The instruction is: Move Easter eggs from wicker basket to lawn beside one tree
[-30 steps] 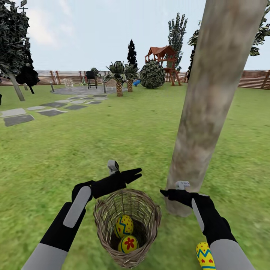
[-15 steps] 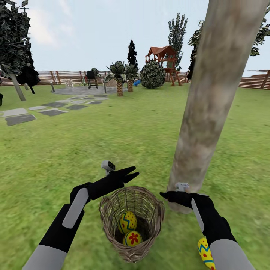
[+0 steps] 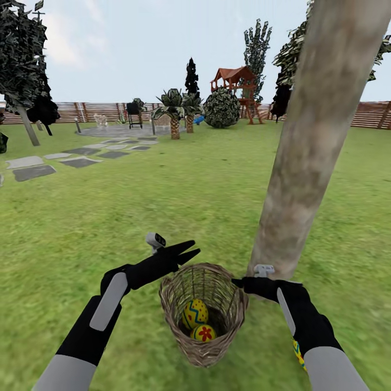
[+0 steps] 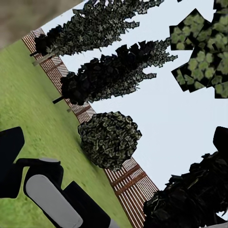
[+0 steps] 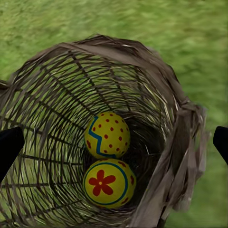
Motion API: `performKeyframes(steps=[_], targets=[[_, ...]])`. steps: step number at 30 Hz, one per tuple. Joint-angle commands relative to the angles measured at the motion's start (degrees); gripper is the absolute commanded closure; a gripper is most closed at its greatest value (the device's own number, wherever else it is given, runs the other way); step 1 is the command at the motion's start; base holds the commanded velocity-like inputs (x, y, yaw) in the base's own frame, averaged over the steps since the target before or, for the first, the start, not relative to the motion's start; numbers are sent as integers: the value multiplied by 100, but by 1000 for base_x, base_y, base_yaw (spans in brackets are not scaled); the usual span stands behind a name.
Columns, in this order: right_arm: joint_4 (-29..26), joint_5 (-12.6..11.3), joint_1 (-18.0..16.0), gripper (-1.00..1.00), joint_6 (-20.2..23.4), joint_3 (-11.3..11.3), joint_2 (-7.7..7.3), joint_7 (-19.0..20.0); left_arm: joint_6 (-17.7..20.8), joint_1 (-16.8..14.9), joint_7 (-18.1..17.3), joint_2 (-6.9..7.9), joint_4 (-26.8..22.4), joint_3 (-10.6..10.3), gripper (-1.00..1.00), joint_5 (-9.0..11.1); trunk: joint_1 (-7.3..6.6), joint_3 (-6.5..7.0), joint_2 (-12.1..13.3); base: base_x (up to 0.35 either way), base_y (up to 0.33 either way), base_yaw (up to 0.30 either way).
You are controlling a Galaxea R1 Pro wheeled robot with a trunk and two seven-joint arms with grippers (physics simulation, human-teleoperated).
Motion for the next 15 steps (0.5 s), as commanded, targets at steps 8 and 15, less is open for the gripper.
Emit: performKeyframes(steps=[8,15], targets=[[29,133,-3,-100,14,292,3,-1,18,-3,-8,-2,3,10,-100,13,0,-5,-2,232,197,0],[270,143,5,-100,7,607,13,-159,10,-3,-8,-2,8,2,-100,13,0,-5,-2,185,154,0]])
